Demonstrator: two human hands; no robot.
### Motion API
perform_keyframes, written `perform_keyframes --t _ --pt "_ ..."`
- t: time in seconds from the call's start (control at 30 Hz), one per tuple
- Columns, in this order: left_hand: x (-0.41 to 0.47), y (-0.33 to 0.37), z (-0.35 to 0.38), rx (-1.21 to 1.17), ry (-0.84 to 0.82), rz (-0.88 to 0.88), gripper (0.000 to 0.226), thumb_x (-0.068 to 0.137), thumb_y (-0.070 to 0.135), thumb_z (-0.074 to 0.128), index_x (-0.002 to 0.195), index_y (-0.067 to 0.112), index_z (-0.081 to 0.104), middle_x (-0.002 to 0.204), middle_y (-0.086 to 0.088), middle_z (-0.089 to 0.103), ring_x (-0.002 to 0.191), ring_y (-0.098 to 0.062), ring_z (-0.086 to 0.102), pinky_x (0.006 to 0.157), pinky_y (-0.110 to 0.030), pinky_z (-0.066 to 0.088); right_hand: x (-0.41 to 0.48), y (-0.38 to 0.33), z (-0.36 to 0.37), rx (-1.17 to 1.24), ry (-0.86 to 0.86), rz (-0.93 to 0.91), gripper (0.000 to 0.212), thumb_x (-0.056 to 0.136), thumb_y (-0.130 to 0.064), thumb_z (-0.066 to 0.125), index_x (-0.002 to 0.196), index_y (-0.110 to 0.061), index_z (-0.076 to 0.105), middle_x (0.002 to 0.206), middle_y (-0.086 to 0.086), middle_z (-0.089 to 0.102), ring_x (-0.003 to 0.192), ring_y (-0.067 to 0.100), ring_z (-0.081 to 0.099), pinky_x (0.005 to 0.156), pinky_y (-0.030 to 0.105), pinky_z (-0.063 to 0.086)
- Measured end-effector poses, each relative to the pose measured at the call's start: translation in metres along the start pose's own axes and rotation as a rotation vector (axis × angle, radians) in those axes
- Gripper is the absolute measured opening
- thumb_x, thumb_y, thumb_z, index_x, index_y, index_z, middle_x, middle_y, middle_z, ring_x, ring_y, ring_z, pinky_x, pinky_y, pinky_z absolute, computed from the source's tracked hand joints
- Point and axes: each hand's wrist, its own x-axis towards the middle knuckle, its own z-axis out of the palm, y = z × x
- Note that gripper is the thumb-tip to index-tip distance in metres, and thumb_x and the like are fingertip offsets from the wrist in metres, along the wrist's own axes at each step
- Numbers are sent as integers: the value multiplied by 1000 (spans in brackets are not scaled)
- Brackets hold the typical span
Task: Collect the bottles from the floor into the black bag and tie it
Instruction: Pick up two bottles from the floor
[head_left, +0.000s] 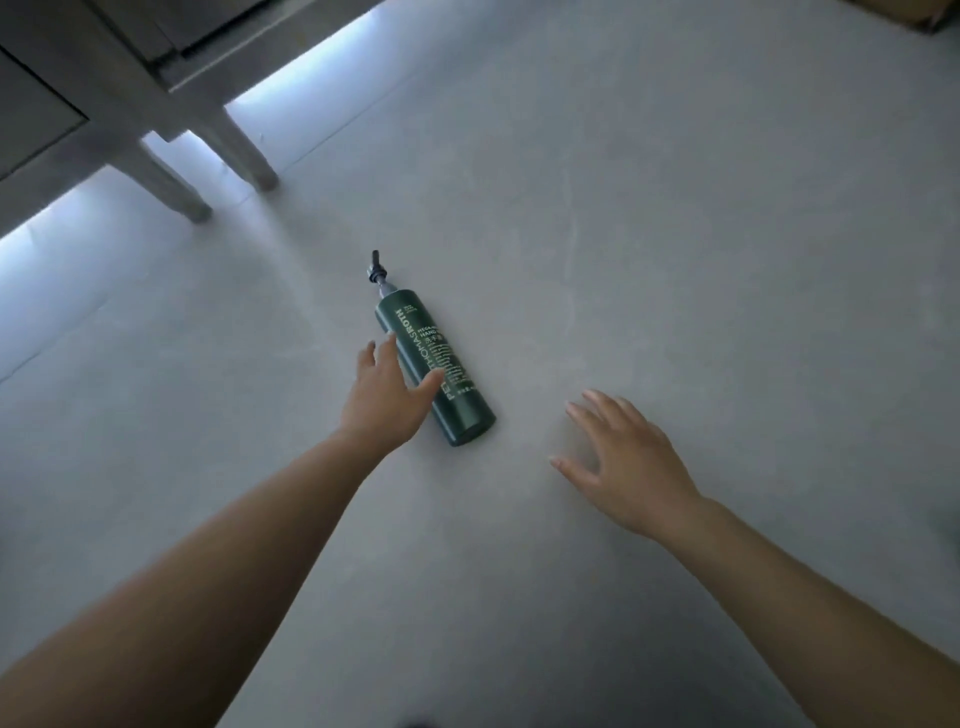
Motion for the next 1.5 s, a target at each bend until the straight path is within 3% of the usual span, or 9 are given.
perform_keyframes --t 0.13,0.27,0.4,0.67,0.83,1.03,1.17,1.33,1.5 --pt "18 5 18 -89 31 -1 89 84 44 61 148 13 8 151 -14 23 135 -32 33 107 -42 31 1 14 10 -96 -14 44 72 87 -60 41 146 -28 18 158 -1 7 143 21 7 113 44 19" --pt "21 8 34 -164 23 -13 97 80 42 67 149 22 1 150 -14 19 133 -34 33 105 -43 33 0 19 10 -81 -11 93 73 87 -60 41 147 -28 14 158 -1 3 144 21 4 113 43 18" --pt "22 15 47 -228 34 8 98 76 37 70 147 34 2 141 -14 33 117 -33 47 85 -36 38 -6 23 7 -44 33 110 74 86 -60 43 146 -27 16 158 0 6 143 22 8 113 42 20" --pt "-7 73 89 -20 -230 401 98 73 27 69 149 32 6 141 -10 35 119 -31 47 90 -36 39 -49 50 -10 147 202 236 66 89 -52 46 144 -22 26 155 1 19 141 19 18 112 36 24" --pt "-21 117 115 166 -206 609 94 75 26 71 149 24 14 139 -17 38 119 -44 43 95 -51 40 -110 79 -16 220 312 382 62 90 -50 45 144 -23 28 154 -2 23 139 16 22 109 35 26" --pt "-34 174 143 102 -340 693 91 75 22 70 148 29 17 130 -19 49 110 -40 52 85 -42 43 -181 129 -27 233 414 579 62 91 -50 45 144 -26 27 154 -5 21 141 13 18 111 30 21" --pt "-53 199 160 116 -360 820 89 75 21 70 147 32 19 128 -17 53 105 -37 56 82 -40 45 -217 177 -40 173 526 666 60 89 -44 54 141 -19 36 150 3 32 137 19 28 112 30 22" --pt "-73 194 175 258 -392 893 89 78 24 70 149 29 16 141 -14 42 110 -36 54 88 -41 46 -247 232 -35 27 458 751 64 86 -45 56 141 -20 35 152 7 28 138 25 27 108 48 30" --pt "-86 177 177 280 -398 805 92 76 21 72 149 29 16 140 -15 39 111 -38 53 90 -44 46 -256 254 -13 -7 320 790 68 89 -45 52 146 -28 20 154 5 21 139 25 21 111 49 21"
